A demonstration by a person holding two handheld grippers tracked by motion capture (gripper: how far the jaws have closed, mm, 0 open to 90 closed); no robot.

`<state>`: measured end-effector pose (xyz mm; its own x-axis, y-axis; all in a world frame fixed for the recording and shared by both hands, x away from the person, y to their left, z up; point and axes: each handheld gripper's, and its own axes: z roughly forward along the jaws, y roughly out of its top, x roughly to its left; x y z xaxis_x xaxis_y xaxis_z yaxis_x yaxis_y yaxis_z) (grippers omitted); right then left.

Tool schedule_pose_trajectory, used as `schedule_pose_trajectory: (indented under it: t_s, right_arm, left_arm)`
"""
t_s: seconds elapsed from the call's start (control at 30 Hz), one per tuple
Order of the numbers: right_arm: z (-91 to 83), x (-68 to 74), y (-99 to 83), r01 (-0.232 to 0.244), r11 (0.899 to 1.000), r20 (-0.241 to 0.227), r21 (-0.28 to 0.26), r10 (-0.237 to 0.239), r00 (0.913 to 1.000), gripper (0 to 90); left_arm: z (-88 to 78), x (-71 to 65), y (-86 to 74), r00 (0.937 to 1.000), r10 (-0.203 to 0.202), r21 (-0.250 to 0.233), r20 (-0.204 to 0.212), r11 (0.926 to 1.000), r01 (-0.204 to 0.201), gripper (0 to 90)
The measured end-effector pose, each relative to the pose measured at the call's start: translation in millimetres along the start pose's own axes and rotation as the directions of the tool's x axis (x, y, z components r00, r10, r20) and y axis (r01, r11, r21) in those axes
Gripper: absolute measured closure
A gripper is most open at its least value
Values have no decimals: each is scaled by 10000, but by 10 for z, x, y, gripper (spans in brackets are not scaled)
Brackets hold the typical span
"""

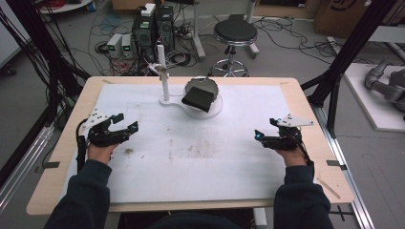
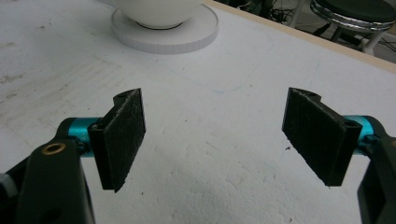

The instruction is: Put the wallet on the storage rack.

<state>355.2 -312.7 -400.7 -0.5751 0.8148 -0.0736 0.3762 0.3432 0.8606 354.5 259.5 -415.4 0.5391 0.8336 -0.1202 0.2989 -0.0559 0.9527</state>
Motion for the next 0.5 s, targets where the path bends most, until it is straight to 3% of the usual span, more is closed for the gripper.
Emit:
schedule_pose_trajectory:
  t_s: [0.5]
  right_arm:
    - [-13, -15, -10, 42, 10000, 170, -75, -41, 9998, 217]
  left_arm:
    - [20, 10, -9, 10000, -44, 12, -52, 10000, 44, 256]
